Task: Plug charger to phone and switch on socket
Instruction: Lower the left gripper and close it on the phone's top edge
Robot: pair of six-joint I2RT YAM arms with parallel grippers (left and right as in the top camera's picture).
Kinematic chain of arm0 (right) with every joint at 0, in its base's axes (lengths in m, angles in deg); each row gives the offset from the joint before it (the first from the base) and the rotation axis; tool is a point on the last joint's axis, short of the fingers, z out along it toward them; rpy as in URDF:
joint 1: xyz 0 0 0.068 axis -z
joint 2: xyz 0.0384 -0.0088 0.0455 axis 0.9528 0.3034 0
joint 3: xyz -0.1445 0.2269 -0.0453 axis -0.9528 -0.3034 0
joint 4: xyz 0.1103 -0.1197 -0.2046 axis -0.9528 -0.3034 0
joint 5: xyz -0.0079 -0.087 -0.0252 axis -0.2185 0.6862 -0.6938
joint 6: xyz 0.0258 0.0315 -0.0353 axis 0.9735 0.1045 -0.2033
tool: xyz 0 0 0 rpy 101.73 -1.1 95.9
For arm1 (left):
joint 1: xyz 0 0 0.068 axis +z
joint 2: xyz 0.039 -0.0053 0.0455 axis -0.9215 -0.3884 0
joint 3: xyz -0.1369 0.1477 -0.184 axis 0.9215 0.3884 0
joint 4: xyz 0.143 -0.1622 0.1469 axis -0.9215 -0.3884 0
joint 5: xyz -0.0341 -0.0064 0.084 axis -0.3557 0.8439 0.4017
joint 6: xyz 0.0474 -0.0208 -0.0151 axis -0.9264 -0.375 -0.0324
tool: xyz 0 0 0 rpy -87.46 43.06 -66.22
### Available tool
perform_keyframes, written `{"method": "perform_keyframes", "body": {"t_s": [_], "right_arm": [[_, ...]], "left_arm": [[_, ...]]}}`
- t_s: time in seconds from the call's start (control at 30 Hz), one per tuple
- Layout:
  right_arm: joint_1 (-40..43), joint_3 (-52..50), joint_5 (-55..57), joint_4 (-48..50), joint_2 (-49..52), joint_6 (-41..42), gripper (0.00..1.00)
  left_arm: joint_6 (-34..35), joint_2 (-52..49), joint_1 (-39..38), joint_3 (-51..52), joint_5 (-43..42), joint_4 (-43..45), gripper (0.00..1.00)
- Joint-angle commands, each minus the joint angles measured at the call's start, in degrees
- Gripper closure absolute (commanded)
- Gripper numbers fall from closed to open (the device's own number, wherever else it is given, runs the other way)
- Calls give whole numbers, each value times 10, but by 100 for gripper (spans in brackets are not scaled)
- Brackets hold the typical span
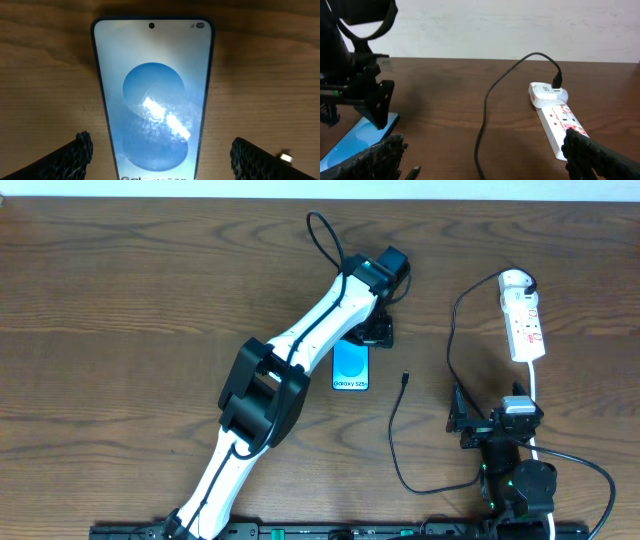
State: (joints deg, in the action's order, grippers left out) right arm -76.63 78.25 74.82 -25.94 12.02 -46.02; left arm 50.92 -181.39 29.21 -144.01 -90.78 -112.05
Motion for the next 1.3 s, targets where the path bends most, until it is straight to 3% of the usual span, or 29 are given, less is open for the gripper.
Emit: {"method": "perform_keyframes", "body": {"t_s": [0.0,0.5,1.27], "right_arm": [[3,-1,-1,-2,-3,2,1],[3,-1,-1,-2,-3,2,1],[3,-1,-1,-2,-3,2,1]], "left_arm": [[3,-10,2,21,5,5,10],[3,-10,3,53,8,59,10],[3,-10,3,79,18,61,10]]}}
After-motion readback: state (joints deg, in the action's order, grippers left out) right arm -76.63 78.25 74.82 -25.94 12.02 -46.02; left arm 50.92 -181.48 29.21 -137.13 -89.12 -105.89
